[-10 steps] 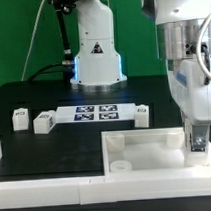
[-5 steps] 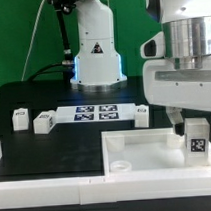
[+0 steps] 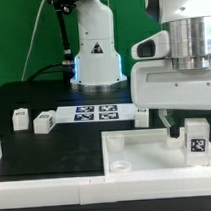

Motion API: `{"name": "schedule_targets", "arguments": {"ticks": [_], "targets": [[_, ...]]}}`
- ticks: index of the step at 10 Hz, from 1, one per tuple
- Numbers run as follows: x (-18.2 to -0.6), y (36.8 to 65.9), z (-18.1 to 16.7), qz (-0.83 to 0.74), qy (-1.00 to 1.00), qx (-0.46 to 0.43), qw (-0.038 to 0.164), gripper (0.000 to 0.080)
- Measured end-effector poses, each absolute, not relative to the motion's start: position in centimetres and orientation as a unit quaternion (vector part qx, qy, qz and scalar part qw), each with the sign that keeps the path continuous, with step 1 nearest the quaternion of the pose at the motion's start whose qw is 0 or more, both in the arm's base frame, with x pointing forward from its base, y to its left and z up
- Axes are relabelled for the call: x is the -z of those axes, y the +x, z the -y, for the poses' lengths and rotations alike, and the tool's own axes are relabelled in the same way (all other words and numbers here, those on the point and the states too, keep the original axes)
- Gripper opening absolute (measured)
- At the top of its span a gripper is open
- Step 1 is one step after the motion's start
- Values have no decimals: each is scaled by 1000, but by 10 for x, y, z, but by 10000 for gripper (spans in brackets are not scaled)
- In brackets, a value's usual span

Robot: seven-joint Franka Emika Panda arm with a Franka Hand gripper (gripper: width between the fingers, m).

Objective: Assemble one leg

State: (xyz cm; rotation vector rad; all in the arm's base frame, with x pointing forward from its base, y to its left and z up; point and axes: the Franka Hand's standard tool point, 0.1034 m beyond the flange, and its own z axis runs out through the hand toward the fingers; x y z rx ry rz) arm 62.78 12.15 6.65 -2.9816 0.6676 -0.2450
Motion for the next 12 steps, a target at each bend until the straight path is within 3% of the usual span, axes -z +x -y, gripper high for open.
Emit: {"name": "schedule_targets", "arguments": {"ticks": [3,6,7,8,9,12], "targets": [[-69,630,-118,-70,-994,87,19,649],[-69,630,-118,-71,-993,87,19,640],[-68,629,-118,-71,-993,87,19,455],[-68,629,-118,-73,-993,87,19,455],[-68,630,-118,-90,-992,87,21,287],[-68,629,-116,-160,-983,82,26,289]]}}
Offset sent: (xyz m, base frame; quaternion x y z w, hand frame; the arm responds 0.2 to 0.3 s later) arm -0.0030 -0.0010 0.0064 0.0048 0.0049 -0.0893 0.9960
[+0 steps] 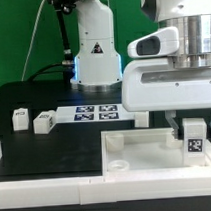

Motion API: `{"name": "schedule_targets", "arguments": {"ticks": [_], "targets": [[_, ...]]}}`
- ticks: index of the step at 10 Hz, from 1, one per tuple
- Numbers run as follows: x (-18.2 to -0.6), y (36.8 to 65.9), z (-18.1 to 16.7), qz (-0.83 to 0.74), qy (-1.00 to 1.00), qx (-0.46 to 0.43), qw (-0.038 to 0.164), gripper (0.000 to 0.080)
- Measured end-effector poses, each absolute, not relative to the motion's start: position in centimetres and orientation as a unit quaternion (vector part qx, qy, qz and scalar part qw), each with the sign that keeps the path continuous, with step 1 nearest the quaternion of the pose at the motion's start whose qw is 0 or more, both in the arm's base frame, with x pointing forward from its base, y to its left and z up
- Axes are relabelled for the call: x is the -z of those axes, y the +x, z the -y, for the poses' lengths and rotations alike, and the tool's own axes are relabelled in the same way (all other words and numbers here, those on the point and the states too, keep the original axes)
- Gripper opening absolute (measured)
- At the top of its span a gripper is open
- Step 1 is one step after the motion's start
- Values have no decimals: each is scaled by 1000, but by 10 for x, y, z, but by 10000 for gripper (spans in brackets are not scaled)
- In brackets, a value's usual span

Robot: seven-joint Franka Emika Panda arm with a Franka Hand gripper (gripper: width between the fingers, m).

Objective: Assemble one leg

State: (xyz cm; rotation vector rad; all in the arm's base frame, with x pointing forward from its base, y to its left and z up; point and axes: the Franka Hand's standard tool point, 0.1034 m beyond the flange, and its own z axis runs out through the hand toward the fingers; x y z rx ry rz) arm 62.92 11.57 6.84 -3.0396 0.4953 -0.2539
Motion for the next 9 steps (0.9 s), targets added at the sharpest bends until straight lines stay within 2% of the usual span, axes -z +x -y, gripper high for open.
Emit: {"name": "schedule_targets", "arguments": {"ticks": [2,7,9], "targets": [[-68,628,-109,-239,-968,80,23,289],[-68,627,-104,-250,-965,79,18,291],[-68,627,-104,-250,-965,78,18,529]]}}
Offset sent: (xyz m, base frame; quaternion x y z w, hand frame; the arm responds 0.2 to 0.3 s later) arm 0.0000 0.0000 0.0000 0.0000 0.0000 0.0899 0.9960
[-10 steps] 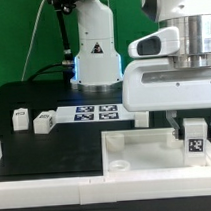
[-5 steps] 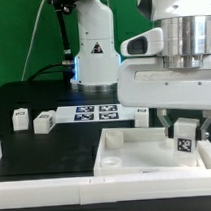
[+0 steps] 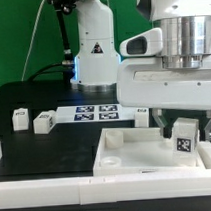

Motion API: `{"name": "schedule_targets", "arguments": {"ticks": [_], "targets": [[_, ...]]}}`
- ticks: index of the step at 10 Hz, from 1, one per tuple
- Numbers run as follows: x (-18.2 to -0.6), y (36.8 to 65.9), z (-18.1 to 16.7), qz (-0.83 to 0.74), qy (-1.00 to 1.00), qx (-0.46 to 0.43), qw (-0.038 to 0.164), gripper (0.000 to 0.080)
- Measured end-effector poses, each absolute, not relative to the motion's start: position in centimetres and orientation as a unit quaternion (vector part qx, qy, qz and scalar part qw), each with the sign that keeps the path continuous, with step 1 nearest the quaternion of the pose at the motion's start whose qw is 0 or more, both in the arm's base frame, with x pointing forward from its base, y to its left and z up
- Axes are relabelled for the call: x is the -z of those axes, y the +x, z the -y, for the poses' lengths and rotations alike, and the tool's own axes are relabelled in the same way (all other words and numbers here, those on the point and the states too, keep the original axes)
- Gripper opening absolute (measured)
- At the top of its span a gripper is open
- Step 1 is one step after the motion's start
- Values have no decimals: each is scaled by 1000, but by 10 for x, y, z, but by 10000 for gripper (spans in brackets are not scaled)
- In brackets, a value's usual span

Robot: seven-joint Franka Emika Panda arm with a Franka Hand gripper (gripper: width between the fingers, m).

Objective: Assemble one leg

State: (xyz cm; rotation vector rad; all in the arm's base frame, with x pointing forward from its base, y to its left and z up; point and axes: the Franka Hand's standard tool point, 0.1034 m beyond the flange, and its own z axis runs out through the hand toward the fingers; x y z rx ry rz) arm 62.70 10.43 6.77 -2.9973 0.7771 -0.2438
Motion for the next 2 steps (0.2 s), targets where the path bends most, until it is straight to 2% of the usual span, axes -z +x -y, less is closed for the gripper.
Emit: {"name": "schedule_targets", "arguments": {"ticks": [1,2], "targets": [[-68,627,-104,-250,-965,78,18,529],[-68,627,-104,-250,-965,78,18,622]]}}
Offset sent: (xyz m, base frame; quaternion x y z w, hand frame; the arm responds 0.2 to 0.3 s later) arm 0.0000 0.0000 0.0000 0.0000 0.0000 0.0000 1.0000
